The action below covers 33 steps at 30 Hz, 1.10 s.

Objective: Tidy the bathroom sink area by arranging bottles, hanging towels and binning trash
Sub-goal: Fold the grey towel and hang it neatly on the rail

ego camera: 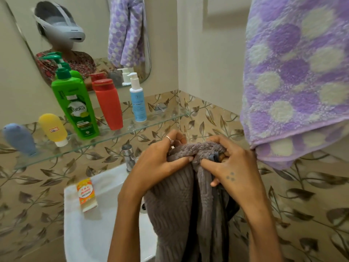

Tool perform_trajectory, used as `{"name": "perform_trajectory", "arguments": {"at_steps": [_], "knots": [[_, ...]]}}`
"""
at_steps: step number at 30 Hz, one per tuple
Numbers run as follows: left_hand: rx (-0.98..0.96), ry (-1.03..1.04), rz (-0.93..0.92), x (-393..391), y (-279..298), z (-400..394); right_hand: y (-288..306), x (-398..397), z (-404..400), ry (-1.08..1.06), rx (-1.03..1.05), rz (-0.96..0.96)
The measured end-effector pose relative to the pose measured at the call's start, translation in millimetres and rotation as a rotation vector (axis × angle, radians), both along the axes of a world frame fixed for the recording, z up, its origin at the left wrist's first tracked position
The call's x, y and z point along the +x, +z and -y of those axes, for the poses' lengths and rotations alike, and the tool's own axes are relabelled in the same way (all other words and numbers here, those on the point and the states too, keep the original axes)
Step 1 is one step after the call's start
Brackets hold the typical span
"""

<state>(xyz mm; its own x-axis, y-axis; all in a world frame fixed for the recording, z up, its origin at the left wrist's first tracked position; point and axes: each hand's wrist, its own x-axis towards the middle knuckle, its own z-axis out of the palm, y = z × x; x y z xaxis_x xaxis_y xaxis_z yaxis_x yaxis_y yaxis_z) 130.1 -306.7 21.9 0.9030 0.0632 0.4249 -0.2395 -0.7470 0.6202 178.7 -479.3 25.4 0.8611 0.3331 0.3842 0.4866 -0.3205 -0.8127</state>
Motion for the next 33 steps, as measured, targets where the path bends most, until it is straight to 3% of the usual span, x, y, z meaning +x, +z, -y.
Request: {"name": "perform_trajectory", "arguments": {"at_steps": [11,16,19,25,29,33], "knots": [[-0.032,0.05,-0.202,-32.2,-29.0,-61.5,-1.7,-15.0,-14.8,-0.256,0.071,0.144],[-0.07,0.269,0.078,-19.9,-38.8,-56.3,1.0,-24.1,-19.4,-0.28,0.072,0.134],[-0.228,0.442,0.215,-9.9,-31.8,-47.6,5.1,-31.8,-22.4,-0.29,0.078,0.144],[-0.166,0.535,0.23,2.5,-24.5,-44.0,13.5,-41.8,-16.9,-0.358,0.099,0.142],[-0.474,0.362,0.228,2.5,-17.9,-39.5,19.4,-51.7,-13.5,-0.382,0.112,0.126],[-0.766,0.224,0.259,7.4,-11.4,-37.9,35.0,-59.1,-10.4,-0.468,0.139,0.236]]}}
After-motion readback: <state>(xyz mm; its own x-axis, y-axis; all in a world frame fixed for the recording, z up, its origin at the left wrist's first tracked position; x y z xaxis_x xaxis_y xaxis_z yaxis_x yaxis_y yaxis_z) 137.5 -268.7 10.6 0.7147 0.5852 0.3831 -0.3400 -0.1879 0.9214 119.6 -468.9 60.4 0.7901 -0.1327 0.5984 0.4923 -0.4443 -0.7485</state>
